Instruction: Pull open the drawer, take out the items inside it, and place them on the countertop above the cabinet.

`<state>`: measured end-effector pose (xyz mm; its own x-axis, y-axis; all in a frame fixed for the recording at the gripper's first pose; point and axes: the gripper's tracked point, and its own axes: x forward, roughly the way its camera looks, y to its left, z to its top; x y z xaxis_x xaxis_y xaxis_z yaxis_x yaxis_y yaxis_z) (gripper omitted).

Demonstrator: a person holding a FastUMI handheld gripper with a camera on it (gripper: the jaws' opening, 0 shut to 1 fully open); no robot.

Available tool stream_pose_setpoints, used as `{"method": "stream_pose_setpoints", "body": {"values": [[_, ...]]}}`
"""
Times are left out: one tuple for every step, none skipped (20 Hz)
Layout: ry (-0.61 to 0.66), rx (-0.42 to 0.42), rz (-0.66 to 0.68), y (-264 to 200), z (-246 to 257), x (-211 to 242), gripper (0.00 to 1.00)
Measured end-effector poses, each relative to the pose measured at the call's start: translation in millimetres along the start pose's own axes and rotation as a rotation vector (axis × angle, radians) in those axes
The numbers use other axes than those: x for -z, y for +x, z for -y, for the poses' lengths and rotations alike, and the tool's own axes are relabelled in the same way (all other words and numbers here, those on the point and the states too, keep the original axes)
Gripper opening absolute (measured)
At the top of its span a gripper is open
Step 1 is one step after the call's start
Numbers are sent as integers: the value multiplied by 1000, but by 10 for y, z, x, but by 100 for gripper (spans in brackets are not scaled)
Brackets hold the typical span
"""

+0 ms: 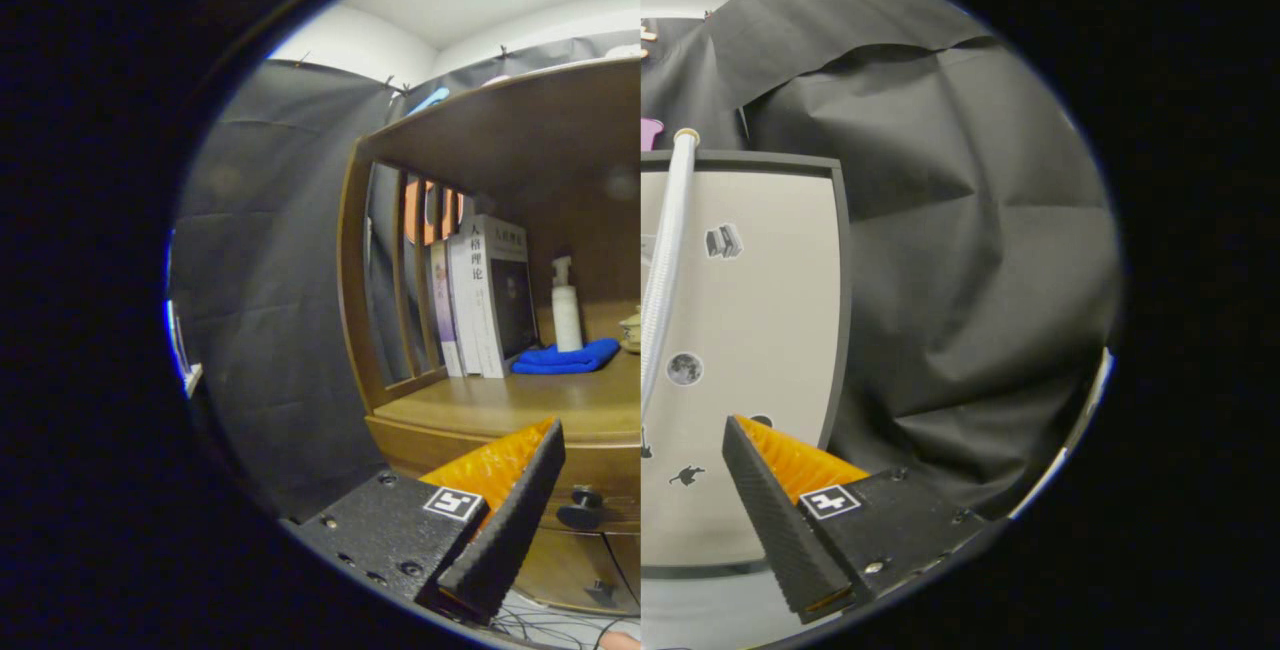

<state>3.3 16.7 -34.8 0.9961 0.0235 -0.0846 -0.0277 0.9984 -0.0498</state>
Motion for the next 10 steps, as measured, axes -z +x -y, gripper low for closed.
{"method": "stream_pose_setpoints", "body": {"values": [[-1, -2, -6, 29, -61, 24, 100], [2, -2, -10, 73, -105, 59, 100], [7, -5, -21, 128, -145, 116, 100], [11, -10, -36, 168, -198, 206, 100], [11, -14, -53, 216, -237, 301, 100], [7, -19, -65, 252, -280, 393, 100], [-3, -19, -82, 335, -303, 464, 100], [-9, -19, -100, 377, -330, 543, 100], [-10, -23, -118, 427, -369, 632, 100], [-11, -24, -135, 479, -387, 703, 100]]}}
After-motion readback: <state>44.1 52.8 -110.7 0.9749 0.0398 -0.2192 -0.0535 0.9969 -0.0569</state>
